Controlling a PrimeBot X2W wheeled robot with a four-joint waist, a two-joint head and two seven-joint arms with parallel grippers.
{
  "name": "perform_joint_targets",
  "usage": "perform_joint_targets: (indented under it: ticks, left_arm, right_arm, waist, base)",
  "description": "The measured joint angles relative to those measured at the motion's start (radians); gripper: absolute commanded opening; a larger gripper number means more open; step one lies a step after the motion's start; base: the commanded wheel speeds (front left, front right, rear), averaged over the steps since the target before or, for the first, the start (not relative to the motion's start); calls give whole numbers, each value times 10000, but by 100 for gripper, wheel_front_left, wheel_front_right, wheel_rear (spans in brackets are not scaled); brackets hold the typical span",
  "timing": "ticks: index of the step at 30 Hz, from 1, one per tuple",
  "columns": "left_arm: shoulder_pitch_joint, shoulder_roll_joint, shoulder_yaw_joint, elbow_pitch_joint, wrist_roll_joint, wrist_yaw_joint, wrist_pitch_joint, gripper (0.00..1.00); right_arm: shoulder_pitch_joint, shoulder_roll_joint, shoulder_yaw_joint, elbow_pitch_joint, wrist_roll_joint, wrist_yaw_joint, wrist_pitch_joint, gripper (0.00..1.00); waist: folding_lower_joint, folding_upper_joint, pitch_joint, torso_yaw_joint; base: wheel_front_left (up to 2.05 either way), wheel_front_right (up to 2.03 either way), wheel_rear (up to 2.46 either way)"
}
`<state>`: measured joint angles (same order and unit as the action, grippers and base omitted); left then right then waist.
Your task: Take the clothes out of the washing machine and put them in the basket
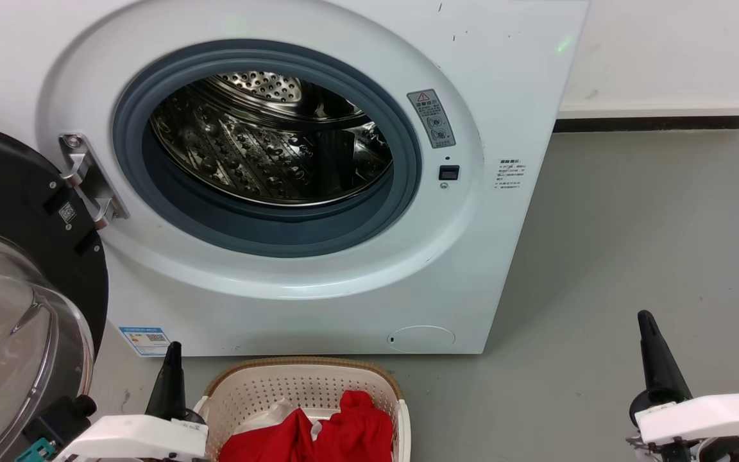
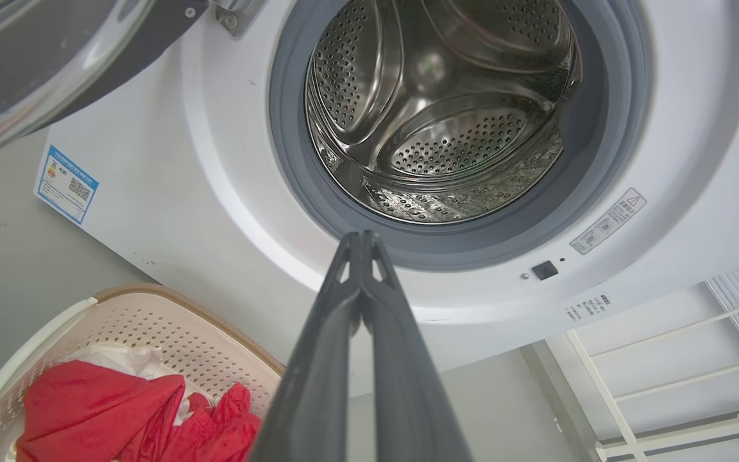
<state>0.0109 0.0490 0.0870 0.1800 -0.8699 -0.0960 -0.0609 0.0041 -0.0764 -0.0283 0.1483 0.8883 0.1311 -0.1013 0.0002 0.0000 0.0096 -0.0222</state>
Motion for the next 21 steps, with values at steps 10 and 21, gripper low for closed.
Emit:
perform_joint_targets:
  ticks: [10, 21]
  left_arm:
    - [-193, 2, 65, 109, -1244, -25, 301, 0]
    - [-375, 2, 105, 217, -2487, -98, 585, 0]
  right_arm:
    - [-136, -19, -56, 167, 1289, 0, 313, 0]
    - [-309, -27, -119, 314, 2569, 0, 587, 0]
  waist:
    - [0, 0, -8, 28]
    - [-1, 0, -17, 60]
  base:
    - [0, 0, 0]
    - [0, 0, 0]
